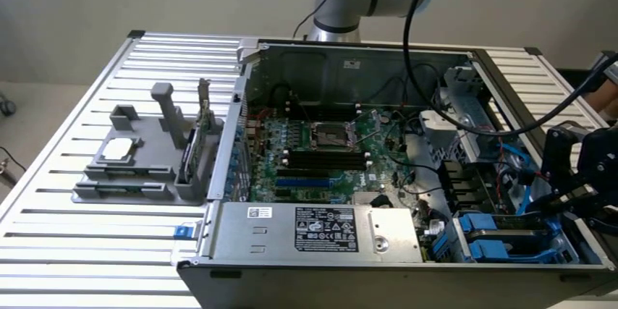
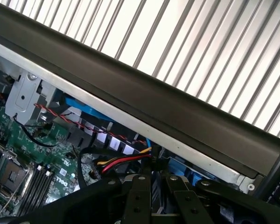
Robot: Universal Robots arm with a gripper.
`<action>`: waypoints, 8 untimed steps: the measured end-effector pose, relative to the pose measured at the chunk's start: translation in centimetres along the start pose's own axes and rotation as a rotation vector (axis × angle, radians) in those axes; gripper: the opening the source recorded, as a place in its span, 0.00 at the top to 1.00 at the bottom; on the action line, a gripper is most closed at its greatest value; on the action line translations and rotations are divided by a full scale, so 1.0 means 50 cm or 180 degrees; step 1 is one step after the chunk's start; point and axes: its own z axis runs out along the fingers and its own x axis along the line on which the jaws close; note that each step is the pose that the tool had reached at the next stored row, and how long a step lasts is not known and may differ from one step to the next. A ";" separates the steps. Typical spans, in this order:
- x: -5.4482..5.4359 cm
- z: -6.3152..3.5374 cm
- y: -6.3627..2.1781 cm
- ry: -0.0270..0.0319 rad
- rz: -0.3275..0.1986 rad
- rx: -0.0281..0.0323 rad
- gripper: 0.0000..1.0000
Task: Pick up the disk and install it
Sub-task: 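Insert the disk into the insertion slot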
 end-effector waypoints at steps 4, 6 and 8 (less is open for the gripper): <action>0.003 0.000 0.000 0.0002 0.0007 0.0003 0.83; 0.005 0.000 -0.001 0.0002 0.0012 0.0004 0.83; 0.007 0.000 -0.003 0.0003 0.0016 0.0006 0.83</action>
